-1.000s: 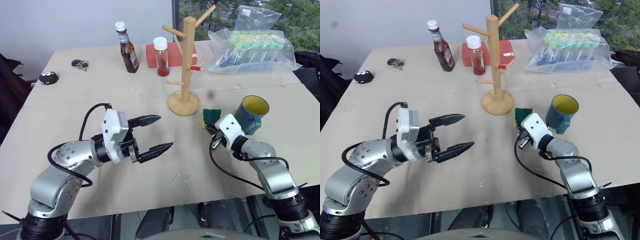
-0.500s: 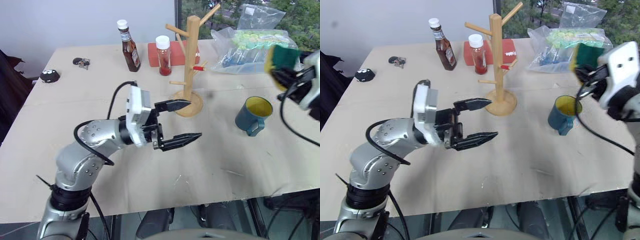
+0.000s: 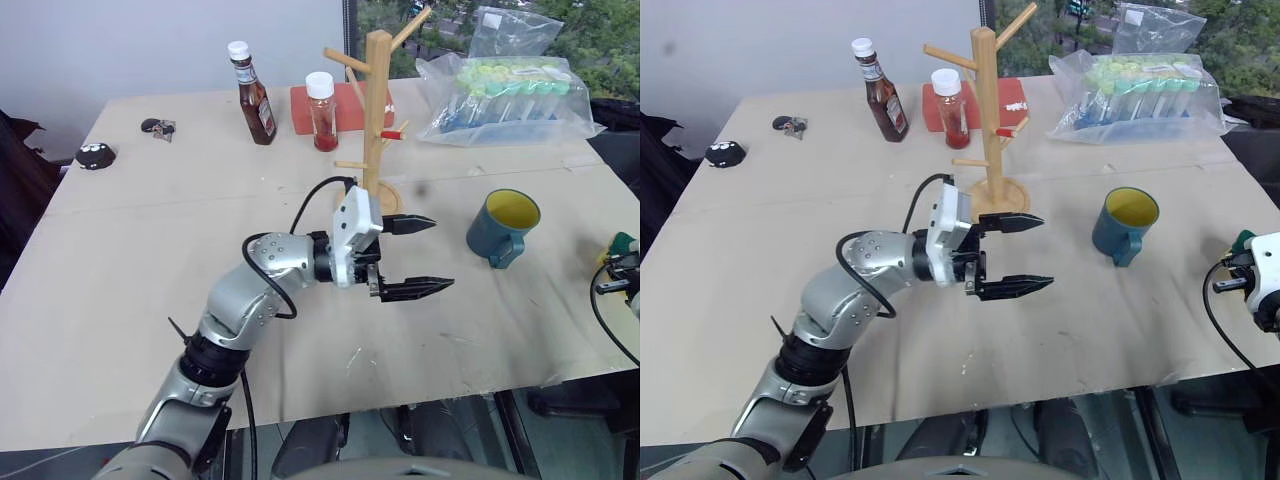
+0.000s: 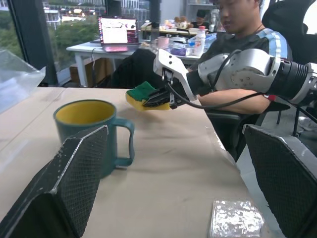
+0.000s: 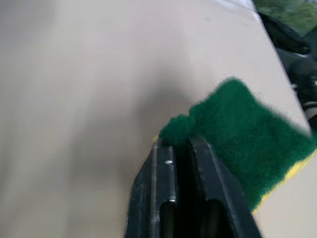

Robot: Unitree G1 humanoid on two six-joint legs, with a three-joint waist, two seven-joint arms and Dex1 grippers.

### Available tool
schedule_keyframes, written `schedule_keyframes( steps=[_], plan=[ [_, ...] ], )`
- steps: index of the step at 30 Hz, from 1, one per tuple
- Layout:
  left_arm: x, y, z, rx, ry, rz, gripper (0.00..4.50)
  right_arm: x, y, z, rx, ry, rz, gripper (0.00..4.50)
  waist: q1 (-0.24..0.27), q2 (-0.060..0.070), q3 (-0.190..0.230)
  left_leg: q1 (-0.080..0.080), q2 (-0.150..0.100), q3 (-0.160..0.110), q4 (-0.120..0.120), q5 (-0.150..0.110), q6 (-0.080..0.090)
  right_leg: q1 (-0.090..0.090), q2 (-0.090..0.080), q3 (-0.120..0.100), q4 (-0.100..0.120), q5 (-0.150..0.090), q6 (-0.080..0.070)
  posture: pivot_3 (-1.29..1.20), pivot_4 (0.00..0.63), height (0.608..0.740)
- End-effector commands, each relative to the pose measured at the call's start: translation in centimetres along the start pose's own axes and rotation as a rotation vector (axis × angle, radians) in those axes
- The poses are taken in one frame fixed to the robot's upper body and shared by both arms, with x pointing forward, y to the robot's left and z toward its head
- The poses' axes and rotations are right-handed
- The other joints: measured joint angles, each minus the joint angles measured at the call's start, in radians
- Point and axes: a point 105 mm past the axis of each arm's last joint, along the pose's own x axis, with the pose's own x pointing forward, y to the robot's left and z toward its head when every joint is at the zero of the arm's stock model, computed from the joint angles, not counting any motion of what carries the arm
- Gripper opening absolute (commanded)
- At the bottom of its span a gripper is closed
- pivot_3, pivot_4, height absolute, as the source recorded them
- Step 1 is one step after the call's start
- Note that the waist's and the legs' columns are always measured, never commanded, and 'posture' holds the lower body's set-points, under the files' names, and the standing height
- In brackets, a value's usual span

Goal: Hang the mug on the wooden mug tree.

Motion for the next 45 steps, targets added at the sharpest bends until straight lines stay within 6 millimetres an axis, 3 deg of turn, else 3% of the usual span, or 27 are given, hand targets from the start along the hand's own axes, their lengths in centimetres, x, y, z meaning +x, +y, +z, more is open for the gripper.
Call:
schedule_keyframes(
  steps=[1, 5, 7, 11, 15, 20, 30, 45],
  plan=[
    [0.6, 0.0, 0.4, 0.049, -0.012, -0.009, 4.5, -0.9, -2.3, 0.6, -0.052, -0.033, -0.083, 1.71, 0.001, 0.0, 0.0, 0.0, 0.0, 0.0, 0.0, 0.0, 0.0, 0.0, 0.0, 0.0, 0.0, 0.0, 0.0, 0.0, 0.15, 0.74],
    [0.7, 0.2, 0.0, 0.053, 0.004, 0.019, 4.5, -2.0, -2.5, 2.7, -0.068, -0.125, -0.121, 3.66, 0.002, 0.0, 0.0, 0.0, 0.0, 0.001, 0.0, 0.0, 0.0, 0.0, 0.0, 0.001, 0.0, 0.0, 0.0, 0.0, 0.15, 0.74],
    [0.2, 0.5, -0.4, 0.053, 0.027, 0.045, 4.5, -2.9, -0.8, 4.9, -0.039, -0.203, -0.073, 4.47, 0.0, 0.001, -0.001, 0.0, 0.0, 0.001, 0.0, 0.0, 0.0, -0.001, 0.0, 0.002, 0.0, 0.0, 0.0, 0.0, 0.15, 0.74],
    [-0.9, 0.8, -1.2, 0.057, 0.071, 0.084, 4.5, -4.6, 4.1, 7.3, 0.067, -0.242, 0.112, 4.47, 0.0, 0.002, -0.001, 0.0, 0.004, 0.001, 0.0, 0.0, 0.0, -0.001, 0.001, 0.003, 0.0, 0.001, 0.0, 0.0, 0.15, 0.74],
    [-2.7, 0.5, -2.2, 0.061, 0.149, 0.107, 4.5, -5.4, 10.7, 6.8, 0.176, -0.156, 0.24, 4.47, 0.002, 0.001, -0.002, 0.0, 0.004, -0.001, 0.0, 0.0, 0.0, -0.001, 0.001, 0.0, 0.0, 0.001, -0.001, 0.0, 0.15, 0.74],
    [-3.6, 0.5, -2.3, 0.08, 0.189, 0.134, 4.5, -5.1, 14.3, 6.2, 0.287, -0.097, 0.208, 4.47, 0.006, 0.001, -0.002, -0.002, 0.001, -0.002, 0.001, 0.0, 0.0, -0.001, 0.0, -0.001, -0.001, 0.001, -0.001, 0.0, 0.15, 0.74],
    [-2.8, -0.4, -1.4, 0.077, 0.174, 0.114, 4.5, -3.9, 14.4, 6.8, 0.396, -0.113, -0.073, 4.47, 0.0, 0.002, -0.002, -0.002, 0.001, -0.002, 0.0, 0.001, -0.001, -0.004, 0.002, 0.0, 0.001, 0.001, -0.001, 0.0, 0.15, 0.74],
    [-2.9, -0.1, -1.2, 0.093, 0.183, 0.126, 4.5, -2.0, 15.1, 7.0, 0.415, -0.137, -0.18, 4.47, -0.002, 0.002, -0.002, -0.002, 0.001, 0.0, 0.001, 0.001, -0.003, -0.006, 0.002, 0.001, 0.007, 0.001, -0.001, 0.0, 0.15, 0.74]
  ],
)
